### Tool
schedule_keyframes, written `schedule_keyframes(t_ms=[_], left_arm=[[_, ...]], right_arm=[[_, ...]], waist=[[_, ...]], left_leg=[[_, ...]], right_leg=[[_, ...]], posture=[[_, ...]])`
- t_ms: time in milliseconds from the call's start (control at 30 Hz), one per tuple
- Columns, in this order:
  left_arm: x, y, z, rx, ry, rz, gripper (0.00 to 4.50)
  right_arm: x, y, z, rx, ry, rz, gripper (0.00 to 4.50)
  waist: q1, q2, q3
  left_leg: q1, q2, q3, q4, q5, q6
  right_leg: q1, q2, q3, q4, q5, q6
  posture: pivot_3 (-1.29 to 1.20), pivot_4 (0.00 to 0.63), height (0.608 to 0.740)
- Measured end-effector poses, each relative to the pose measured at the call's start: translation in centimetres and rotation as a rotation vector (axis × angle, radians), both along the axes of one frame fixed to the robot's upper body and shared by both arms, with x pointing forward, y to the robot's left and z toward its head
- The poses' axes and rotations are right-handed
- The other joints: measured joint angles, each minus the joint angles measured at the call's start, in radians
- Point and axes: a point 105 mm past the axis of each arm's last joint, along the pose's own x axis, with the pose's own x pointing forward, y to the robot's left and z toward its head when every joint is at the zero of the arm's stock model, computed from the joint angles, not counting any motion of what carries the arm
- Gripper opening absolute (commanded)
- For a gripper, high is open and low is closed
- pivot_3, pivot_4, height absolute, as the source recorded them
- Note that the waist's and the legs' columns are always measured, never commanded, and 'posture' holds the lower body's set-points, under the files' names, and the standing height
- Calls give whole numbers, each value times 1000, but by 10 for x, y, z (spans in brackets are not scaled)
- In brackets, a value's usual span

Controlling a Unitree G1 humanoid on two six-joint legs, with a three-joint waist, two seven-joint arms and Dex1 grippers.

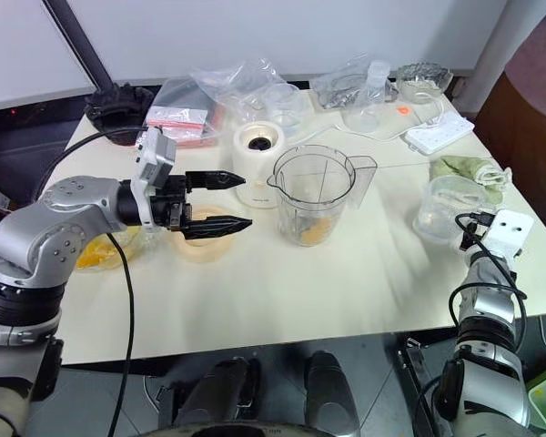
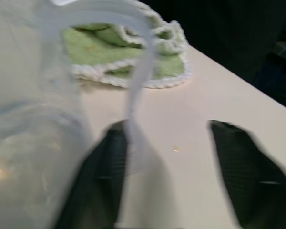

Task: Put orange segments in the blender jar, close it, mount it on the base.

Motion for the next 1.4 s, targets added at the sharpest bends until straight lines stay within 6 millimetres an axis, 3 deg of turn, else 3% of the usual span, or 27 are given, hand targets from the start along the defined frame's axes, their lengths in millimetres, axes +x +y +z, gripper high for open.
schedule_keyframes(t_ms=[400, 533, 733, 867, 1000, 1200, 1400], left_arm=[[2, 0, -2, -2, 2, 4, 4393], [4, 2, -5, 6, 6, 13, 4393], [20, 19, -14, 69, -22, 99, 4393], [52, 59, -33, 256, -62, 261, 4393], [71, 75, -43, 426, -120, 228, 4393], [91, 78, -65, 607, -149, 121, 4393], [104, 81, -98, 745, -111, 72, 4393]], right_arm=[[-22, 13, -12, -42, 23, 30, 4466], [-41, 26, -15, -77, 37, 69, 4466], [-71, 54, 18, -145, -67, 127, 4466], [-101, 95, 51, -127, -175, 258, 4466], [-129, 120, 72, -138, -185, 376, 4466], [-158, 154, 72, -86, -97, 561, 4466], [-162, 171, 69, -77, -7, 719, 4466]], waist=[[1, -1, 0], [3, -1, 0], [3, 0, 0], [11, 0, 0], [34, -1, -1], [58, -2, -1], [56, -6, 0]], left_leg=[[0, 1, 0, 0, 0, 0], [-1, 2, 0, -2, 0, 0], [-1, 3, -1, -2, 0, 0], [-2, 9, -2, -3, -1, -1], [-4, 9, -2, -4, -1, -1], [-10, 9, -4, -5, -1, -1], [-19, 8, -4, -3, -2, 1]], right_leg=[[0, 1, 0, -2, 0, 0], [0, 1, 0, -3, 0, 0], [-1, 2, 0, -4, 0, 1], [-1, 6, -2, -7, -1, 1], [-1, 7, -3, -12, 1, -1], [-6, 4, -5, -14, 1, -1], [-12, 6, -8, -15, 4, 1]], posture=[[0, 150, 740], [0, 150, 740], [0, 150, 740], [0, 150, 740], [0, 150, 740], [0, 150, 740], [0, 150, 740]])
